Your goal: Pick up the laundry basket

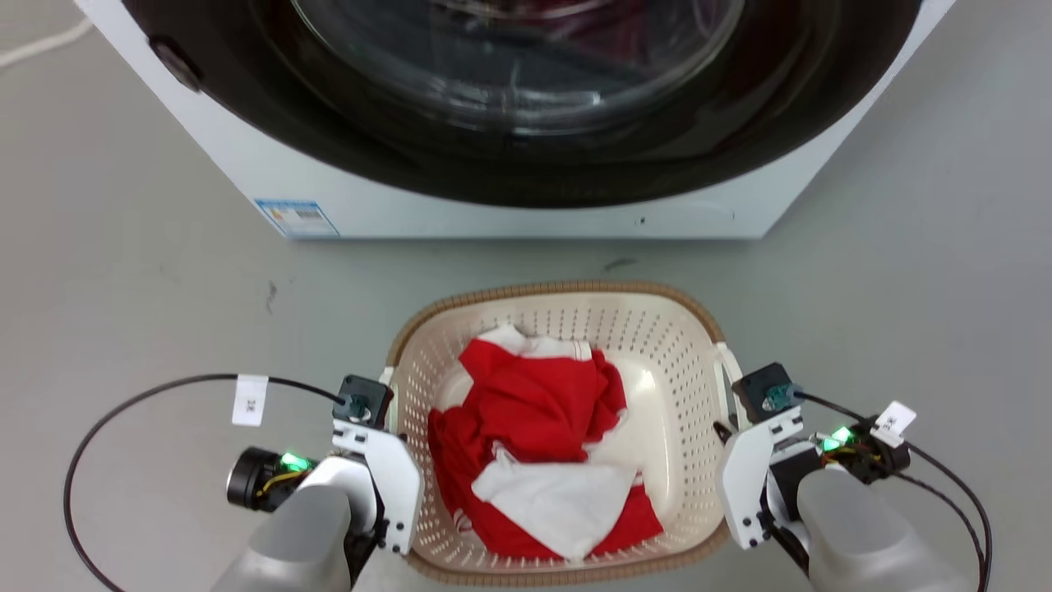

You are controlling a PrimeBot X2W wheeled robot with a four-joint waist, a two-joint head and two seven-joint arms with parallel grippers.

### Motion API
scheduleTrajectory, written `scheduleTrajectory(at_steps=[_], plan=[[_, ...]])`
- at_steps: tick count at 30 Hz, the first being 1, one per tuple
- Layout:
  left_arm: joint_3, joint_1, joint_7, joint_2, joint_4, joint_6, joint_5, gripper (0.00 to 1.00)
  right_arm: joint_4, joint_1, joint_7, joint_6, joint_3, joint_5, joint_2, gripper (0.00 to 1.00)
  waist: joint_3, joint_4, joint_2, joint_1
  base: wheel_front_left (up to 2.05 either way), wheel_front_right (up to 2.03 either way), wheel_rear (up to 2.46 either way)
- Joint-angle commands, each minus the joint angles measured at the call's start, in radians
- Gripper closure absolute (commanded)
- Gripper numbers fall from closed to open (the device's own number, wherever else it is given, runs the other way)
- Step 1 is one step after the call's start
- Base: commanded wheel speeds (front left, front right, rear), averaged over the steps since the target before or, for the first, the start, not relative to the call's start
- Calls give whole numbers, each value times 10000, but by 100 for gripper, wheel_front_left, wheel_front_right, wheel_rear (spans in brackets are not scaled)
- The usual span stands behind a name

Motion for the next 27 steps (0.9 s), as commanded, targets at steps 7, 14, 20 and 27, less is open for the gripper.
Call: scheduleTrajectory(at_steps=[7,14,20,27], plan=[[-577,873,512,23,-158,-70,-580,100,-15,633,369,-3,747,646,-44,100,-1811,274,0,1,0,0,0],[-994,1487,1002,114,-202,-69,-1131,100,-11,1242,943,-3,1444,1327,-46,100,-2900,343,0,1,0,0,0],[-1322,1780,1355,228,-249,-61,-1489,100,-89,1508,1421,-3,1997,1844,-50,100,-3481,319,0,1,0,0,0],[-1589,1908,1658,196,-269,-62,-1847,100,-77,1573,1777,-3,2511,2173,-49,100,-3759,306,0,1,0,0,0]])
